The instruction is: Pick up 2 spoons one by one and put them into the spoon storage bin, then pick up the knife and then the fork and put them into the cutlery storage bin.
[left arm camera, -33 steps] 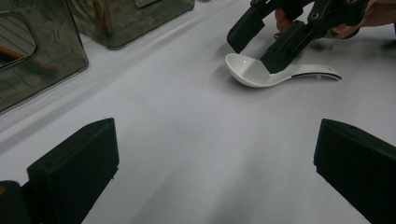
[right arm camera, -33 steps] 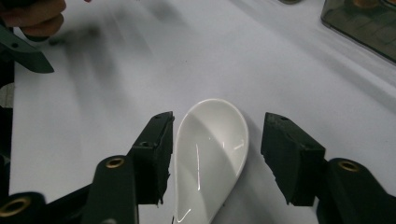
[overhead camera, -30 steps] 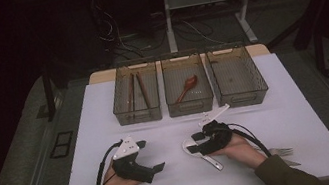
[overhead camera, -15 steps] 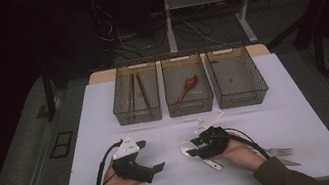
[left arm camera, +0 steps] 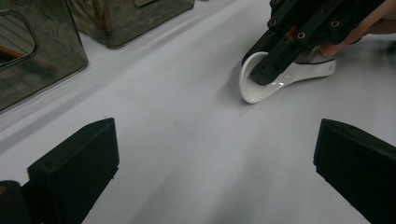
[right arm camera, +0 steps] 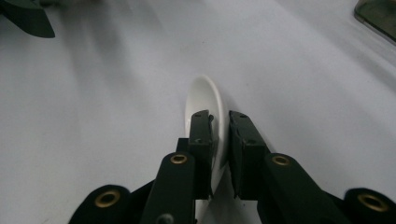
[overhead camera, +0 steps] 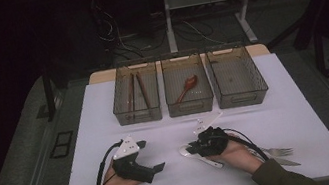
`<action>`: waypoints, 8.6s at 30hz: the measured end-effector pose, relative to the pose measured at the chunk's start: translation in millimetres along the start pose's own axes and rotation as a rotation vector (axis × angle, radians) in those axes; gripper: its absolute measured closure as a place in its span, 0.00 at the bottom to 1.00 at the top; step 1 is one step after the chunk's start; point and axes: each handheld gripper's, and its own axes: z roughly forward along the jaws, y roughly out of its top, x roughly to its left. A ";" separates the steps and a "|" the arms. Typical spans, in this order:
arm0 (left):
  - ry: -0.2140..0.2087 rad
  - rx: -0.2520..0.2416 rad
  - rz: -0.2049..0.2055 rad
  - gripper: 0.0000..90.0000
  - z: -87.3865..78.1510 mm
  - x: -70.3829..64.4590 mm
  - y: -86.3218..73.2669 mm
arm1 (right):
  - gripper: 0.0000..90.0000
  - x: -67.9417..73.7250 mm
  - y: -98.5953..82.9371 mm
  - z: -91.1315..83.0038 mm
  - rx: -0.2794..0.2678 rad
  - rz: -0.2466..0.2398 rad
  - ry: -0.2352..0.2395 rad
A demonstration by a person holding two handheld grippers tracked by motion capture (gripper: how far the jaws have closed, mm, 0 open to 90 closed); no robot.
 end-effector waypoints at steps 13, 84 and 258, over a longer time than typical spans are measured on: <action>-0.003 -0.003 -0.002 0.00 -0.5 0.0 0.2 | 0.92 0.5 3.2 -8.3 -0.013 -0.023 -0.029; -0.011 -0.011 -0.006 0.00 0.2 -0.3 1.3 | 0.92 -112.8 97.6 -72.8 -0.275 0.176 -0.242; -0.011 0.010 0.006 0.00 -0.2 -0.2 0.6 | 0.99 -42.9 -122.0 -141.9 0.168 0.088 -0.201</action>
